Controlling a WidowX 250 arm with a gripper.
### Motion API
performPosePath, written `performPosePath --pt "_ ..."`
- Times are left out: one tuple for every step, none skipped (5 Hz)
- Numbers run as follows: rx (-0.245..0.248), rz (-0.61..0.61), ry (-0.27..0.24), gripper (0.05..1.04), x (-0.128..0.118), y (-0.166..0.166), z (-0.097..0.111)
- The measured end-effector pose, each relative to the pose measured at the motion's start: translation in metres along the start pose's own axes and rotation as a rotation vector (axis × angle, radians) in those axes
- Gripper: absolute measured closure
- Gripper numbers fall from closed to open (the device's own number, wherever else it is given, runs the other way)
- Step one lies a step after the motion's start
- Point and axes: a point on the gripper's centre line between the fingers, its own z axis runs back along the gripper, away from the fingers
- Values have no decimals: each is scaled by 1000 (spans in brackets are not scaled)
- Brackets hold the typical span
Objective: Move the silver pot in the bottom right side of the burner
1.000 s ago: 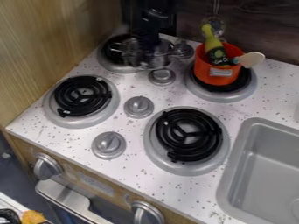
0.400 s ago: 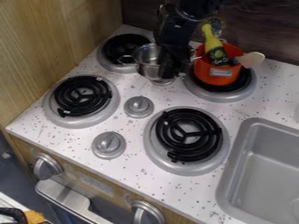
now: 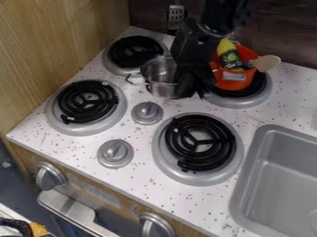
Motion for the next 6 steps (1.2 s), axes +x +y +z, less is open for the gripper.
performPosePath --pt "-9 2 8 1010 -8 20 -3" --pt "5 23 39 1010 -17 38 -4" --pt "-26 31 64 1010 -19 40 -11" --pt "-46 13 101 1010 -18 43 -21" --pt "-67 16 116 1010 -16 43 -27" --pt "-78 10 110 1010 -12 38 -32"
